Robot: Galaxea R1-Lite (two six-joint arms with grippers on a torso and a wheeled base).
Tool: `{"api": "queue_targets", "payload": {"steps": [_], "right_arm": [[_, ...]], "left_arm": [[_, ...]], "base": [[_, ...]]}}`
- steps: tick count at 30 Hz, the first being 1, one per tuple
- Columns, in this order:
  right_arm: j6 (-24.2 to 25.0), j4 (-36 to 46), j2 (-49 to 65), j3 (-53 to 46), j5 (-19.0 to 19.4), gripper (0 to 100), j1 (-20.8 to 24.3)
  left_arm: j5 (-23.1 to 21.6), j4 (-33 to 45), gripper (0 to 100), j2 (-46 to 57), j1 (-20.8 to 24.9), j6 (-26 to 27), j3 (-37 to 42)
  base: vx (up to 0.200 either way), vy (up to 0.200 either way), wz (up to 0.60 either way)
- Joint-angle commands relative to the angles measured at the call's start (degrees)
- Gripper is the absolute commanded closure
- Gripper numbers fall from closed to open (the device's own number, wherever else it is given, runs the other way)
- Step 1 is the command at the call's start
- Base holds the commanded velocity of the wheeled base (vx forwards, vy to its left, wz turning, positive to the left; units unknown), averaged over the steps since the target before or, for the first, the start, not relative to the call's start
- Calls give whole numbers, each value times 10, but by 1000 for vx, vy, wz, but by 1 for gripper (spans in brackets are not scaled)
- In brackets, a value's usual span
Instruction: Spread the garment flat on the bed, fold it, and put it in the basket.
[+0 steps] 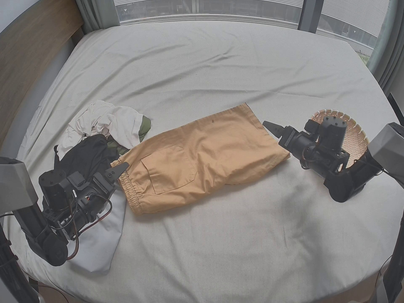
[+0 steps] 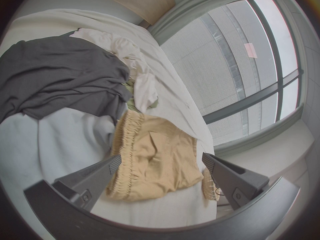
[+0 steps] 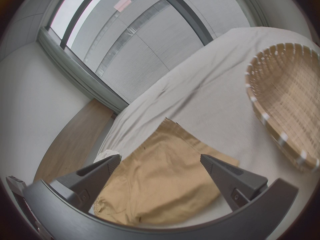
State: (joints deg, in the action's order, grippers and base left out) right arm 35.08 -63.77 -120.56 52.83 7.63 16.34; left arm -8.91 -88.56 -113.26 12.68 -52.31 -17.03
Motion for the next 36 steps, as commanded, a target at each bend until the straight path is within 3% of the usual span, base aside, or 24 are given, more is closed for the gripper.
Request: {"api": "queue_targets", "payload": {"steps": [1,6,11,16,30,36], "right_arm": [[20,-28,51,-97,0,0,-1],[30,-29,50,-136,1,0,0],[78,-23,47,-145,-1,0,3],[89,-20,33,-149,-1,0,7],[94,-21,-65,-83,-3,0,7],[93,-11,-117,-11,-36,0,7]], "left_arm": [[-1,1,0,32,62,35,12],[-1,1,0,16,84,94,14],[0,0,0,1,85,170,18],[0,-1,0,-2,86,236,28],[2,-1,0,0,98,240,43],[11,-1,0,0,98,239,46]], "base": [[0,0,0],[0,0,0],[0,0,0],[0,0,0],[0,0,0],[0,0,0]]}}
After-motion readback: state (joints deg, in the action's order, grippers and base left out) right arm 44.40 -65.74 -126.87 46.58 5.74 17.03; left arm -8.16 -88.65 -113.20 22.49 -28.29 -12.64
